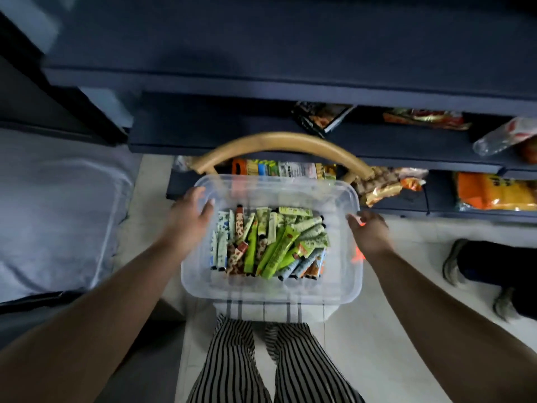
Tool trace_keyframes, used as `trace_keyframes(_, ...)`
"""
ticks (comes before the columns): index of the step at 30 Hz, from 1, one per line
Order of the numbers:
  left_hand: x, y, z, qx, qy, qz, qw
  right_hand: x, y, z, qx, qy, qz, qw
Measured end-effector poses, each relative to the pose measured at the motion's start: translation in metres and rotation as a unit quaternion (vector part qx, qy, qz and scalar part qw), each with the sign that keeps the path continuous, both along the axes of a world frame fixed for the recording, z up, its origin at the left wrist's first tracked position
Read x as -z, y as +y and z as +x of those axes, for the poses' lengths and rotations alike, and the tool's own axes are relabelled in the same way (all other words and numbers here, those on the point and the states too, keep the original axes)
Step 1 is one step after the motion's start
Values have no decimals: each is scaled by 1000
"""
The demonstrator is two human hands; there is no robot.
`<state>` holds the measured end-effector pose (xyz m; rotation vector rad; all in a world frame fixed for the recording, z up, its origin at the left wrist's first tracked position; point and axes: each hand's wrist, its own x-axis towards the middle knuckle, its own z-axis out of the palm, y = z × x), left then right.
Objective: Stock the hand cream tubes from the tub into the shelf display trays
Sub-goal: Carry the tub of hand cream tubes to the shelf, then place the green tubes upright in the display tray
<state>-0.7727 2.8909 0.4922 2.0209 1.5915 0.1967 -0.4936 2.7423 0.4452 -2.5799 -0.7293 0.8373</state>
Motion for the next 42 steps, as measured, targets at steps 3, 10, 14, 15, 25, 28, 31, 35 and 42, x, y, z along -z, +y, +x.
trace_keyframes(3, -36, -6, 16, 43, -19, 20, 999, -27, 13, -13, -46, 12, 25, 999)
trace_keyframes(10, -42, -46, 14, 101, -13, 0, 995, -45, 18, -49, -86, 30, 27, 996)
trace_keyframes(14, -9, -63, -8, 110, -14, -45, 993, -23, 18, -74, -47, 64, -8, 997)
trace_keyframes(15, -1, -66, -14, 117, -9, -47, 992, -16, 17, -79, -38, 72, -22, 996)
trace_keyframes(25, 88, -48, -59, 186, 13, -85, 979, 78, 36, -136, 100, 134, -132, 977)
trace_keyframes(28, 111, -53, -64, 217, 15, -89, 972, 106, 43, -143, 142, 156, -136, 968)
trace_keyframes(31, 123, -65, -66, 261, 42, -93, 960, 126, 48, -147, 192, 177, -118, 958)
trace_keyframes(35, 137, -77, -68, 290, 76, -19, 954, 146, 56, -144, 210, 186, -121, 952)
trace_keyframes(42, 143, -81, -64, 276, 79, 20, 958, 166, 56, -149, 210, 138, -138, 958)
